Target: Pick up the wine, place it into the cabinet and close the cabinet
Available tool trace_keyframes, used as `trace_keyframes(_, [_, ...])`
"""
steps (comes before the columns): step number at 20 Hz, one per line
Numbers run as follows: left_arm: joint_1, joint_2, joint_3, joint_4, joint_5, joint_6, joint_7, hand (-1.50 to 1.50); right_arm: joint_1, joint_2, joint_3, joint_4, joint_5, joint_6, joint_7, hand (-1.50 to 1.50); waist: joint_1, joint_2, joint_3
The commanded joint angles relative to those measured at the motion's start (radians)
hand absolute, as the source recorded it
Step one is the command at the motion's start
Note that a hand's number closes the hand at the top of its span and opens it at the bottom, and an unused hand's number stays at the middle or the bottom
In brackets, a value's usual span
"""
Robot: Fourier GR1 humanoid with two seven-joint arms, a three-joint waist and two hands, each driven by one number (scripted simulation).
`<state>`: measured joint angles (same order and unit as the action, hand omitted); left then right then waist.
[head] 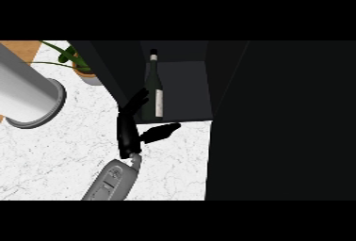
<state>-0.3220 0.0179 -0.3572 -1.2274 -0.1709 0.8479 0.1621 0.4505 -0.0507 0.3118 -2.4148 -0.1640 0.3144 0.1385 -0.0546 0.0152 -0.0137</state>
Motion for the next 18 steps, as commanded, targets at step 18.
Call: trace_keyframes(18, [0.184,0.082,-0.093,-0.441,0.241,-0.308,-0.298,-1.5,0.124,-0.047,0.032,-0.177,0.08,-0.067,0.056,-1.5,0.046,-0.02,0.014])
